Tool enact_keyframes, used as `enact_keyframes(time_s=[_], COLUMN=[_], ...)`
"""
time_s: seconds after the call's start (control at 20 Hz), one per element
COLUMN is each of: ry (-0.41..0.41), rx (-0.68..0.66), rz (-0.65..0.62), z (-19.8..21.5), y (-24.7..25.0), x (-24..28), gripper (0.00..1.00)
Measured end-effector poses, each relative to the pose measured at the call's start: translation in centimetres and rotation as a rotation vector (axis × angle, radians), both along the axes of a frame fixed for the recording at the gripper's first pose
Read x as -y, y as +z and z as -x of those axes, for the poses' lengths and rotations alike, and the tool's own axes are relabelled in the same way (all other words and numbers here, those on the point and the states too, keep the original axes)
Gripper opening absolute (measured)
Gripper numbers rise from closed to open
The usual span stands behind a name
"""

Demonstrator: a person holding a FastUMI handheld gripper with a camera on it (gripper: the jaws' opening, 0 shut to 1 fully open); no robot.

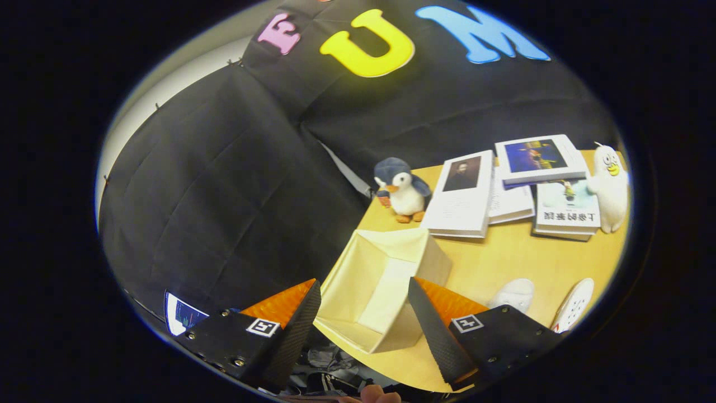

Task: Open the storage box then place both shoes into the box .Put the left shoe in first, then the right shoe, with the right side of both shoes facing outward in a uniform manner.

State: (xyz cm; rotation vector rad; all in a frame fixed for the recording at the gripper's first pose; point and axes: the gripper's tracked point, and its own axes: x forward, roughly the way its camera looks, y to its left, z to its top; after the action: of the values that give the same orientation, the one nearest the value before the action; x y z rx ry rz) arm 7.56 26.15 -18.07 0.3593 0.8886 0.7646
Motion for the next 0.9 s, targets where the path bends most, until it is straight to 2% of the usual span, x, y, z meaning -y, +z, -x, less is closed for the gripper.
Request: enact_keyframes(time_s=[0.2,0.4,0.6,0.9], ry=[-0.113,-0.176,-0.186,-0.143], rx=[-0.017,-0.082,-0.192,-0.289], rz=[0.066,0.159,0.234,0.326], z=[-1.1,-0.4,1.4,4.0], y=[-2.8,-7.0,-12.2,-17.5], x=[6.0,10.6,13.0,14.8], gripper=[0.96,0.96,0.96,0.95])
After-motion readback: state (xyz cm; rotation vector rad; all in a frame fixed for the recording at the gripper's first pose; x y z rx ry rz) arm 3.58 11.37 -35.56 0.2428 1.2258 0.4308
